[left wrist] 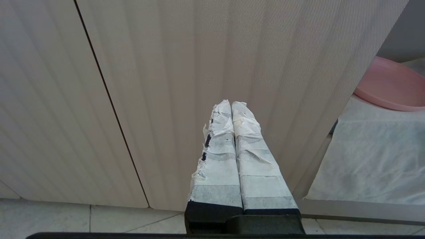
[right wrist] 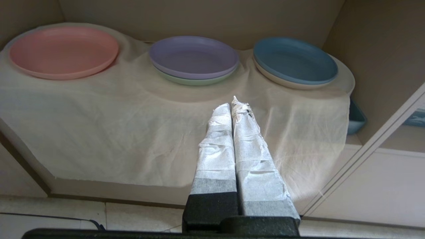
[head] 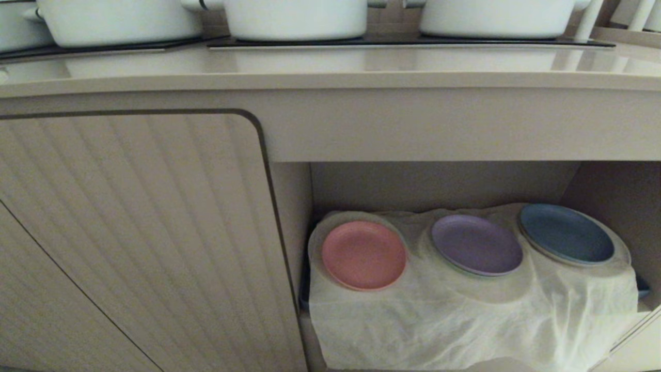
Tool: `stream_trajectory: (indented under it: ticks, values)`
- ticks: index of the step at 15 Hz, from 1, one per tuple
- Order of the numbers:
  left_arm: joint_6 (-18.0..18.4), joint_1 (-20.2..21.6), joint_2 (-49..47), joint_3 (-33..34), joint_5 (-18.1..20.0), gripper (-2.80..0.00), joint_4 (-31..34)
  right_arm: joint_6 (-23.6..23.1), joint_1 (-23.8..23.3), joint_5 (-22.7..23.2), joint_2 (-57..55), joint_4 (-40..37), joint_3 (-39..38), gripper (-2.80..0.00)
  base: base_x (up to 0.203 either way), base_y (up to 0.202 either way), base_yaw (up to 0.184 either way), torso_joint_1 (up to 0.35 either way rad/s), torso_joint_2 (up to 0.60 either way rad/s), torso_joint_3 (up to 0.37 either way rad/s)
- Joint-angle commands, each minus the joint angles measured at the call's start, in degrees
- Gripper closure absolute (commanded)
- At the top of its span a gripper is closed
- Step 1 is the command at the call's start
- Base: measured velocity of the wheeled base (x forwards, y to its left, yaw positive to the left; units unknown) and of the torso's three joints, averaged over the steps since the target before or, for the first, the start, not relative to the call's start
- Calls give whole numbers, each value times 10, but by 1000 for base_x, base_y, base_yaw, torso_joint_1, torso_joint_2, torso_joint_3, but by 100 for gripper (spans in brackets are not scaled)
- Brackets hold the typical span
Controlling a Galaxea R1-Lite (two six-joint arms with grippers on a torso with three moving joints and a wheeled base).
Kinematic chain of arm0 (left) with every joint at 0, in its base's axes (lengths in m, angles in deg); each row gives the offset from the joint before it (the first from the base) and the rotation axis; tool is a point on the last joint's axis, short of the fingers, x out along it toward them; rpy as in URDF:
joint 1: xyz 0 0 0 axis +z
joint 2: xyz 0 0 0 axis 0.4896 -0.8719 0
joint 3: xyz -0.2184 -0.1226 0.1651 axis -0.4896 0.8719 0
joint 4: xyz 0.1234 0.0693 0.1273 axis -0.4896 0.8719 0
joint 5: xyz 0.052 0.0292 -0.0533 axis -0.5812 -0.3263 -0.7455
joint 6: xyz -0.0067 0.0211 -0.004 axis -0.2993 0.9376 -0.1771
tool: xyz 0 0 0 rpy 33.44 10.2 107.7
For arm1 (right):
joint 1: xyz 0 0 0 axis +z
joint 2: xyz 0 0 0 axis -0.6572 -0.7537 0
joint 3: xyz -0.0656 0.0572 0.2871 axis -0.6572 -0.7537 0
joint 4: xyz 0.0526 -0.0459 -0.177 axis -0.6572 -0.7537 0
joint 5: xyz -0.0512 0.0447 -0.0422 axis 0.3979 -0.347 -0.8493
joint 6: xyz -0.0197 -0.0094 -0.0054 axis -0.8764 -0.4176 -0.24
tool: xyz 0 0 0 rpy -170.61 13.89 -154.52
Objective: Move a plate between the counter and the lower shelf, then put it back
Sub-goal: Pick up the plate in the cupboard
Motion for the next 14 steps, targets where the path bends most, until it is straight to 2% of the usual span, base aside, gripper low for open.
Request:
stream_trajectory:
  ticks: [1,8,9,11,14]
  values:
    - [0,0,-1,0,0,0,0,-11,0,7,-1,0,1,0,0,0,0,0,0,0]
    - [0,0,-1,0,0,0,-1,-3,2,13,-26,2,8,0,0,0,0,0,0,0]
    - [0,0,-1,0,0,0,-1,-2,2,23,-42,2,20,0,0,0,0,0,0,0]
    - [0,0,-1,0,0,0,0,4,4,75,-85,2,50,0,0,0,0,0,0,0]
    - [0,0,-1,0,0,0,0,20,33,92,-183,22,91,0,0,0,0,0,0,0]
